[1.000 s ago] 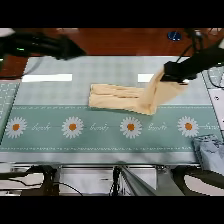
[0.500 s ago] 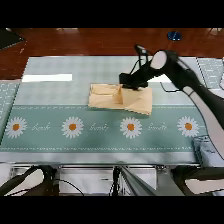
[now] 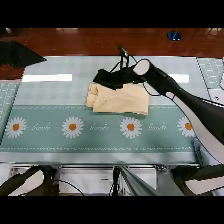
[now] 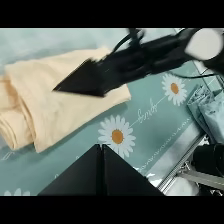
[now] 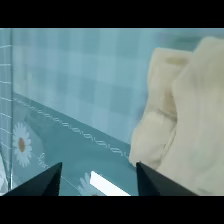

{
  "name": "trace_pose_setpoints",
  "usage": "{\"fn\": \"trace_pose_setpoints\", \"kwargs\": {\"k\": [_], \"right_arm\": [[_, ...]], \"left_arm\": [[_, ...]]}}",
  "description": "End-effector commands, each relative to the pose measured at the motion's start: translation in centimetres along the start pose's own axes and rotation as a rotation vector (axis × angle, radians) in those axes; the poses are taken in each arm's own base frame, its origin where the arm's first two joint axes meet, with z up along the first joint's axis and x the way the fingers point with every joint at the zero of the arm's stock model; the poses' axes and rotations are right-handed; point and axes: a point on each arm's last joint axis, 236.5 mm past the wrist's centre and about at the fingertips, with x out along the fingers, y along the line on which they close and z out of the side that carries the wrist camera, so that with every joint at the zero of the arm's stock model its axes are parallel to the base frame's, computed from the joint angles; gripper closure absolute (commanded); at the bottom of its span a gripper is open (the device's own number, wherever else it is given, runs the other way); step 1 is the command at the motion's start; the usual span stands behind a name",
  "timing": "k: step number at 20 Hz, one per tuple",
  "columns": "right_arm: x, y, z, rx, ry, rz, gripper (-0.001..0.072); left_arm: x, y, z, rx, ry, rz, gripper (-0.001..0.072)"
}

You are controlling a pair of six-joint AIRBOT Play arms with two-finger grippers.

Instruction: Fold the shirts.

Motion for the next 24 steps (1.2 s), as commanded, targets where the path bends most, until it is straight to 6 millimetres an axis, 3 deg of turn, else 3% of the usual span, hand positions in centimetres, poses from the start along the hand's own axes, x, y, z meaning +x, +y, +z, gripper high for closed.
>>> {"fn": "trace_pose_setpoints", "kwargs": {"k": [1,2,3,5,7,8,9,10,13,16,24], "right_arm": [[-5.9,1.4,1.8,-0.122,-0.012,0.030,0.0187],[-8.7,-0.3,2.5,-0.167,-0.014,-0.041,0.0192],[-12.0,-3.2,3.1,-0.188,-0.010,-0.160,0.0192],[-19.8,-11.7,3.2,-0.184,0.041,-0.503,0.0192],[-26.9,-19.9,0.9,-0.092,0.178,-0.800,0.0193],[-28.2,-22.1,-0.5,-0.035,0.228,-0.821,0.0190],[-27.7,-23.3,-1.8,0.029,0.250,-0.760,0.0180],[-26.3,-23.7,-2.5,0.093,0.230,-0.668,0.0138],[-21.5,-24.8,-2.5,0.251,0.096,-0.441,0.0121],[-17.6,-26.3,-4.4,0.317,0.137,-0.371,0.0121],[-7.7,-24.9,-5.2,0.429,0.156,-0.195,0.0151]], "left_arm": [[2.6,2.9,-2.5,-0.071,0.044,0.016,0.0679],[3.2,3.7,-3.1,-0.091,0.049,0.015,0.0679],[3.8,4.3,-3.8,-0.112,0.060,0.012,0.0678],[4.8,5.3,-5.0,-0.151,0.091,0.002,0.0672],[5.2,5.9,-5.3,-0.135,0.104,-0.002,0.0629],[5.3,6.1,-5.3,-0.126,0.102,-0.001,0.0569],[5.5,6.5,-5.2,-0.129,0.099,0.003,0.0506],[5.6,6.7,-5.2,-0.132,0.102,0.005,0.0491],[5.6,6.9,-5.9,-0.132,0.128,0.015,0.0491],[5.5,6.9,-6.4,-0.131,0.152,0.013,0.0491],[5.5,6.8,-6.4,-0.132,0.153,0.012,0.0491]]}}
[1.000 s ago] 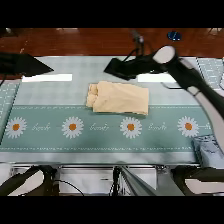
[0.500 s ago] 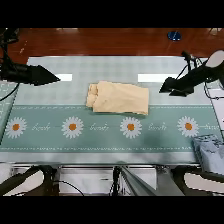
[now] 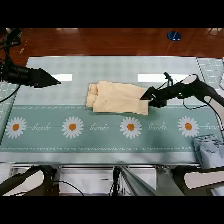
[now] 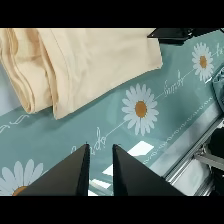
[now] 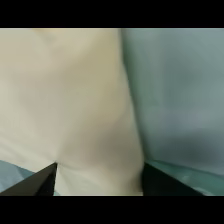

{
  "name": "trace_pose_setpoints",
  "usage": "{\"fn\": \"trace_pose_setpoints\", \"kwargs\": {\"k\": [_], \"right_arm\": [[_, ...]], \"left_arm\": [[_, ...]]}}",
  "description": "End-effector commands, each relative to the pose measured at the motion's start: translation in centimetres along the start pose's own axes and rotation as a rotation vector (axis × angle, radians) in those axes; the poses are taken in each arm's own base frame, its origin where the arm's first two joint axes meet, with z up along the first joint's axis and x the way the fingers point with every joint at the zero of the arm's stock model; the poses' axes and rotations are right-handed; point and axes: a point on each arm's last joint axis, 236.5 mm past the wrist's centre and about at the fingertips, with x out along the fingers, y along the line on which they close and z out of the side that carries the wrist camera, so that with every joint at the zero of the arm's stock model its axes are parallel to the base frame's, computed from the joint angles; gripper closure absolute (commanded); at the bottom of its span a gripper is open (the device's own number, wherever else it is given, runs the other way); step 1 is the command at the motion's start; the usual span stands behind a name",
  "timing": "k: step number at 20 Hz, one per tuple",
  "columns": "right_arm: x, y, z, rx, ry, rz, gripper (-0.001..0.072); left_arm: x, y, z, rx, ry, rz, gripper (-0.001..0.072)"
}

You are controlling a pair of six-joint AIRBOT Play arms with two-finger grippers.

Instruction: Fold the shirts.

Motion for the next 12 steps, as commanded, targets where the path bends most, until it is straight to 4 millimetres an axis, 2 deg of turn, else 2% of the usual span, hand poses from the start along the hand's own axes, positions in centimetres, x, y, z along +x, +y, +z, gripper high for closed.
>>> {"fn": "trace_pose_setpoints", "kwargs": {"k": [1,2,3,5,7,8,9,10,12], "right_arm": [[3.8,1.8,-0.3,0.078,0.018,0.081,0.0287],[4.2,2.7,-0.5,0.076,0.024,0.109,0.0584],[3.9,4.0,-0.4,0.060,0.017,0.151,0.0682],[1.4,7.4,-0.4,-0.063,0.005,0.243,0.0683],[-3.6,9.8,0.1,-0.162,-0.059,0.244,0.0683],[-6.8,10.1,0.3,-0.183,-0.109,0.202,0.0683],[-10.1,9.6,0.2,-0.187,-0.158,0.141,0.0683],[-13.6,8.2,-0.3,-0.167,-0.207,0.059,0.0684],[-20.4,4.1,-2.5,-0.077,-0.289,-0.108,0.0683]], "left_arm": [[0.0,0.0,-0.1,0.000,0.005,-0.001,0.0491],[0.0,0.0,-0.1,0.000,0.005,-0.001,0.0491],[0.0,0.0,-0.1,0.000,0.005,-0.001,0.0491],[0.0,0.0,-0.1,0.000,0.005,-0.001,0.0491],[0.0,0.0,-0.1,0.000,0.006,-0.002,0.0492],[0.0,0.0,-0.1,0.000,0.005,-0.002,0.0492],[0.0,0.0,-0.1,0.000,0.005,-0.002,0.0492],[0.0,0.0,-0.1,0.000,0.005,-0.002,0.0492],[0.0,0.0,-0.1,-0.016,0.004,-0.002,0.0492]]}}
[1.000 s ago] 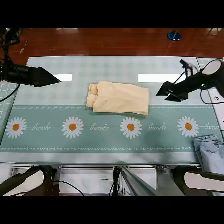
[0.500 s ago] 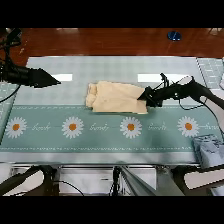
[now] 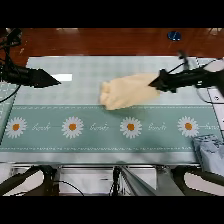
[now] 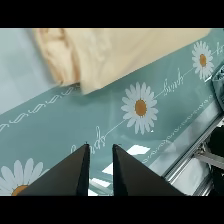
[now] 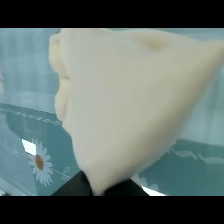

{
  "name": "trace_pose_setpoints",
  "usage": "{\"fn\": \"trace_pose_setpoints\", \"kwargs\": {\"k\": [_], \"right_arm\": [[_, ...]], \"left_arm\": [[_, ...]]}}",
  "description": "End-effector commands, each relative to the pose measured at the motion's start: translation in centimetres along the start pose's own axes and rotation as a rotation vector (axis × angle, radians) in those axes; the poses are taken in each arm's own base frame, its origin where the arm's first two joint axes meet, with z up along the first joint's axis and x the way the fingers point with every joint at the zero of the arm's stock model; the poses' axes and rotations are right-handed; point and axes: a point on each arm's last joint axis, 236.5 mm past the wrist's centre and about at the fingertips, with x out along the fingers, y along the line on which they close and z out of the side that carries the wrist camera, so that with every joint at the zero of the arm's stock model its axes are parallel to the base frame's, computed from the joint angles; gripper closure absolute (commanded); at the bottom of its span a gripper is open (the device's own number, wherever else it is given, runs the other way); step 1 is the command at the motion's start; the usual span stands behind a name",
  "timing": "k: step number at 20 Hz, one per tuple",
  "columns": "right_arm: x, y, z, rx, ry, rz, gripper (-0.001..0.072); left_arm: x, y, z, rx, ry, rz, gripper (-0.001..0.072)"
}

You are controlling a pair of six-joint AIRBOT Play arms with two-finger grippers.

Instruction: Fold the shirts.

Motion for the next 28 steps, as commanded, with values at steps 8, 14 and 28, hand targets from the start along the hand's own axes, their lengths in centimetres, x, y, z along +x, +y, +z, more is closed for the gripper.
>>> {"fn": "trace_pose_setpoints", "kwargs": {"k": [8,14,28], "right_arm": [[-29.7,-13.7,-16.9,0.577,-0.222,-0.781,0.0684],[-35.1,-17.3,-22.5,0.837,-0.288,-0.962,0.0684],[-32.2,-22.1,-37.2,1.155,0.287,-1.189,0.0683]], "left_arm": [[0.0,-0.3,-0.5,-0.011,0.020,-0.013,0.0492],[0.0,-0.5,-0.7,-0.012,0.029,-0.018,0.0492],[-0.1,1.0,1.6,0.014,-0.068,0.041,0.0493]]}}
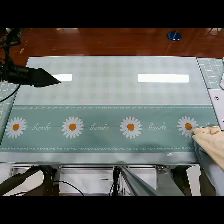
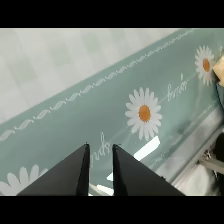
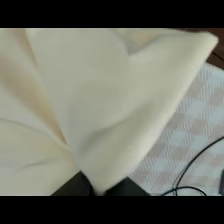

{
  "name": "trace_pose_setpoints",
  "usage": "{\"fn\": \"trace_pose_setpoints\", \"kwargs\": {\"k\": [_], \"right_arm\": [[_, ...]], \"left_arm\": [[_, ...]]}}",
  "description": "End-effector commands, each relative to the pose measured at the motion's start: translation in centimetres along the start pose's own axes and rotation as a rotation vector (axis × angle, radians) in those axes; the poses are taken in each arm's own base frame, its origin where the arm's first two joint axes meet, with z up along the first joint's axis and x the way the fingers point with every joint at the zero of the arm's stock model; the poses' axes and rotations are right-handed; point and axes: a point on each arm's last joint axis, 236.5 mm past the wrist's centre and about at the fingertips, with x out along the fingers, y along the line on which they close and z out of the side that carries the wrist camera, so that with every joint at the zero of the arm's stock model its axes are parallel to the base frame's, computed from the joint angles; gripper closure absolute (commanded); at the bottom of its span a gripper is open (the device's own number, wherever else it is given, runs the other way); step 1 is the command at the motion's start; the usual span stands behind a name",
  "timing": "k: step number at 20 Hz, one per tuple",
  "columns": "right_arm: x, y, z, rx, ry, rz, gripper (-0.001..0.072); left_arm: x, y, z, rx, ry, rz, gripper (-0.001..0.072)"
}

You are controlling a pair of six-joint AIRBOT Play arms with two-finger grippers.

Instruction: Fold the shirts.

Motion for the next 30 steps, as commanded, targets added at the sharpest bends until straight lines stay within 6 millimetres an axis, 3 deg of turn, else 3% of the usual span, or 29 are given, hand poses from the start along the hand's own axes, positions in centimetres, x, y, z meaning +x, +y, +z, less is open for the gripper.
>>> {"fn": "trace_pose_setpoints", "kwargs": {"k": [1,4,7,8,9,10,13,14,15,16,17,18,19,20,21,22,23,24,25,26,27,28,29,30], "right_arm": [[3.0,-2.4,-5.7,-0.047,0.264,-0.177,0.0683],[5.0,-3.9,-6.7,-0.098,0.314,-0.294,0.0683],[6.2,-4.5,-5.2,-0.136,0.251,-0.343,0.0680],[6.4,-4.6,-4.0,-0.140,0.199,-0.348,0.0596],[6.7,-4.4,-2.9,-0.147,0.151,-0.340,0.0384],[6.8,-4.3,-2.1,-0.154,0.114,-0.338,0.0255],[6.8,-4.3,0.6,-0.164,0.000,-0.344,0.0243],[6.6,-3.6,2.2,-0.091,-0.079,-0.309,0.0243],[5.9,-1.4,5.0,-0.028,-0.204,-0.195,0.0262],[3.4,2.9,9.2,0.034,-0.382,0.033,0.0304],[-1.8,7.4,14.1,0.134,-0.596,0.311,0.0324],[-10.0,11.4,19.0,0.294,-0.811,0.671,0.0325],[-17.7,14.2,22.0,0.407,-0.923,1.000,0.0325],[-24.5,18.2,23.0,0.338,-0.955,1.255,0.0324],[-29.1,23.5,21.6,0.111,-0.924,1.401,0.0324],[-31.8,29.9,18.2,-0.154,-0.800,1.496,0.0324],[-32.1,35.4,14.1,-0.381,-0.643,1.512,0.0324],[-30.6,40.2,9.0,-0.590,-0.460,1.462,0.0324],[-28.1,43.3,4.4,-0.762,-0.327,1.365,0.0324],[-24.7,45.2,0.4,-0.926,-0.243,1.216,0.0324],[-21.3,45.7,-2.1,-1.040,-0.210,1.039,0.0325],[-18.1,45.2,-2.9,-1.143,-0.244,0.811,0.0325],[-15.9,44.0,-2.2,-1.205,-0.320,0.577,0.0325],[-15.1,43.0,-1.2,-1.245,-0.394,0.401,0.0325]], "left_arm": [[0.0,0.6,0.9,0.001,-0.039,0.025,0.0492],[-0.7,1.4,1.0,-0.017,-0.053,0.038,0.0492],[-1.5,2.4,1.1,-0.043,-0.071,0.054,0.0493],[-1.6,2.6,1.2,-0.047,-0.076,0.058,0.0493],[-1.7,2.7,1.2,-0.050,-0.078,0.061,0.0493],[-1.8,2.8,1.2,-0.051,-0.080,0.063,0.0493],[-1.8,2.9,1.2,-0.052,-0.083,0.065,0.0493],[-1.8,2.9,1.2,-0.052,-0.083,0.065,0.0493],[-1.9,2.9,1.3,-0.052,-0.085,0.066,0.0493],[-1.9,3.1,1.6,-0.052,-0.096,0.074,0.0492],[-2.0,3.4,2.0,-0.049,-0.116,0.086,0.0491],[-2.0,3.7,2.4,-0.020,-0.133,0.100,0.0489],[-2.1,4.1,2.9,0.010,-0.153,0.117,0.0399],[-2.4,4.6,3.8,0.016,-0.189,0.141,0.0197],[-2.6,5.3,4.9,0.018,-0.235,0.173,0.0069],[-3.0,6.1,6.2,0.019,-0.293,0.212,0.0067],[-3.2,6.7,7.4,0.023,-0.338,0.242,0.0067],[-3.1,6.9,8.2,0.029,-0.367,0.258,0.0067],[-2.7,6.8,8.6,0.037,-0.374,0.261,0.0068],[-1.9,6.5,8.5,0.053,-0.357,0.263,0.0068],[-0.9,6.6,8.0,0.059,-0.320,0.280,0.0070],[0.1,7.3,7.0,0.038,-0.266,0.321,0.0105],[0.9,8.3,5.9,0.013,-0.211,0.377,0.0105],[1.6,9.4,4.8,-0.010,-0.156,0.440,0.0105]]}}
